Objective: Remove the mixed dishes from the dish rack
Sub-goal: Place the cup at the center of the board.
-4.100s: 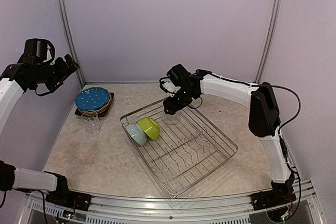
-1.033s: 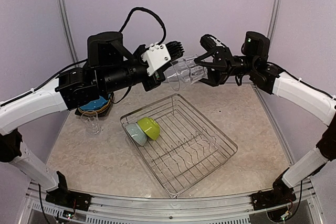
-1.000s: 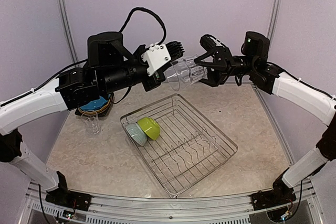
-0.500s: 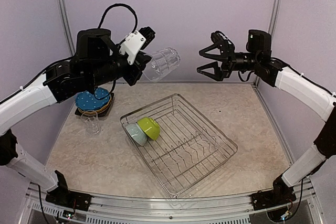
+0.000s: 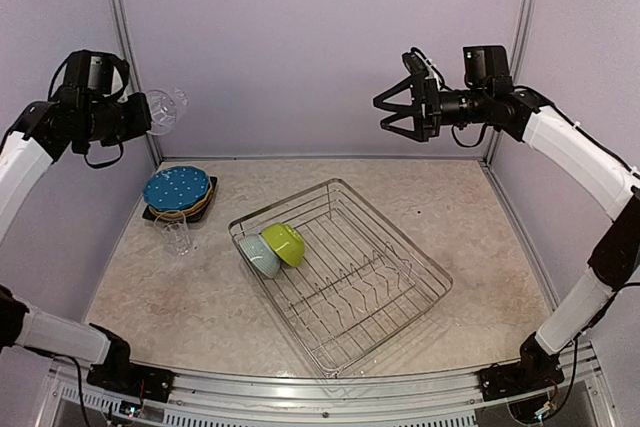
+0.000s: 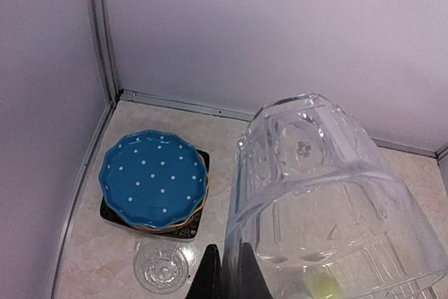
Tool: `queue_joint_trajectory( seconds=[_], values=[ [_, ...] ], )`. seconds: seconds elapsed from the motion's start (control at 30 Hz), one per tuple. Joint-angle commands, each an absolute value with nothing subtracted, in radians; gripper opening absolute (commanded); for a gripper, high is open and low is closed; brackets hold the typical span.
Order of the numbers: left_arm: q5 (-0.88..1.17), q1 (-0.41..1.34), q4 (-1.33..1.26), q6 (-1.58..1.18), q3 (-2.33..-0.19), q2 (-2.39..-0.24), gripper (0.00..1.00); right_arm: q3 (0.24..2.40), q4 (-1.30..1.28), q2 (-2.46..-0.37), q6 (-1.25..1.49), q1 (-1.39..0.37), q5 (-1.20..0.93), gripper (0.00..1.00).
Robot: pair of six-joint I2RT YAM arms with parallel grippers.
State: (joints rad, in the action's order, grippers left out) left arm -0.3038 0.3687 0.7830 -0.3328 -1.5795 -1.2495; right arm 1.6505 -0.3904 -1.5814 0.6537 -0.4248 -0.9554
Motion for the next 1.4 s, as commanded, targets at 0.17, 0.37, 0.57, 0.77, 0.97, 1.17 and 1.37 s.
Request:
queue_joint_trajectory(
  seconds=[0.17, 0.37, 0.57, 0.77, 0.97, 1.17, 1.37],
  values=[
    [0.007, -0.036, 0.993, -0.674, -1.432, -1.111, 0.0, 1.651, -0.538, -1.596, 0.509, -0.417, -0.888, 0.99],
    [0.072, -0.183, 1.054, -0.741, -1.365, -1.132, 0.0, 1.646, -0.563, -1.596, 0.483, -0.416, -0.872, 0.99],
    [0.088, -0.271, 1.094, -0.838, -1.319, -1.211, 0.0, 1.643, -0.591, -1.597, 0.459, -0.417, -0.86, 0.99],
    [0.088, -0.304, 1.107, -0.91, -1.314, -1.339, 0.0, 1.645, -0.616, -1.601, 0.435, -0.417, -0.841, 0.99],
    [0.13, -0.319, 1.106, -0.963, -1.315, -1.519, 0.0, 1.655, -0.647, -1.612, 0.411, -0.416, -0.82, 0.99],
    [0.183, -0.327, 1.036, -0.993, -1.29, -1.616, 0.0, 1.669, -0.678, -1.617, 0.389, -0.417, -0.805, 0.99],
    [0.215, -0.327, 1.007, -1.002, -1.271, -1.696, 0.0, 1.671, -0.702, -1.608, 0.376, -0.416, -0.781, 0.99]
  ],
)
